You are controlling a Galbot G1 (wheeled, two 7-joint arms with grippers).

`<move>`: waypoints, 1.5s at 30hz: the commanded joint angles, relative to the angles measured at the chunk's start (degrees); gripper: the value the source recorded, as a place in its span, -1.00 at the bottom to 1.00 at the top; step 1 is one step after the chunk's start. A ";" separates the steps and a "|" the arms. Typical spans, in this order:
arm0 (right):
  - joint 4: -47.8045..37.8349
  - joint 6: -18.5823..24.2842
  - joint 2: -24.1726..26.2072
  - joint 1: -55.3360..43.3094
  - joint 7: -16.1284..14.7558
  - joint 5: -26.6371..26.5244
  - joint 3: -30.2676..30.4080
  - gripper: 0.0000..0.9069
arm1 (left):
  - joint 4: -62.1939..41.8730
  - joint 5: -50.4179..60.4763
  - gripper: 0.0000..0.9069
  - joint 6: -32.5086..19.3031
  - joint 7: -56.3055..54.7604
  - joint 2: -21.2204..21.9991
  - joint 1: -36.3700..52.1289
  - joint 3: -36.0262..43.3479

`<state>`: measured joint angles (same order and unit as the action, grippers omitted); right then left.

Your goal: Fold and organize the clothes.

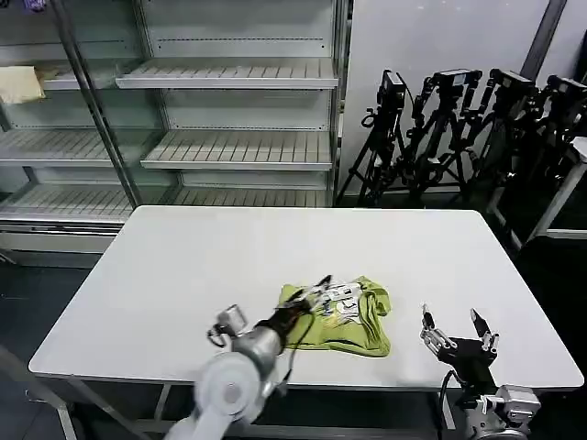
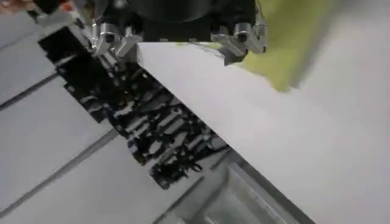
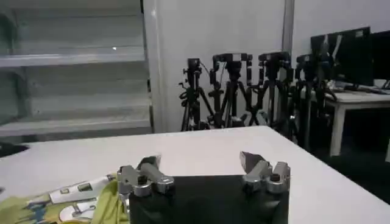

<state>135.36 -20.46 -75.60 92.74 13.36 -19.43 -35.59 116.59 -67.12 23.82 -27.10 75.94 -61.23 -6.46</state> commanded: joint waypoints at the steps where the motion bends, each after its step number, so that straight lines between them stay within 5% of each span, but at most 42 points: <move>1: -0.93 0.01 0.09 -1.33 0.07 -0.10 0.96 1.00 | 5.57 0.63 1.00 4.53 1.19 -13.68 -10.65 -12.72; 14: 0.05 -0.11 0.76 0.39 0.14 -0.28 -0.39 1.00 | -1.46 1.87 1.00 6.27 2.52 -6.62 -5.13 -5.01; 29: 2.33 -0.21 0.56 2.59 0.08 -0.33 -2.43 1.00 | -5.75 4.94 1.00 6.15 3.22 -4.80 -0.01 2.08; 31: 2.73 -0.22 0.29 2.81 0.15 -0.39 -2.55 1.00 | -6.19 6.24 -0.56 5.23 3.05 -4.26 0.13 2.39; 32: 3.00 -0.27 0.19 2.90 0.18 -0.40 -2.54 1.00 | -6.34 7.41 -0.87 4.69 2.98 -4.03 0.14 2.45; 45: 5.00 -0.98 -0.64 3.80 0.27 -0.17 -2.55 1.00 | -4.90 5.13 -0.93 1.04 2.53 -1.72 -1.71 0.83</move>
<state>139.58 -21.31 -76.14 96.12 13.60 -19.64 -37.99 111.52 -60.90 26.79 -24.41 72.96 -62.94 -5.81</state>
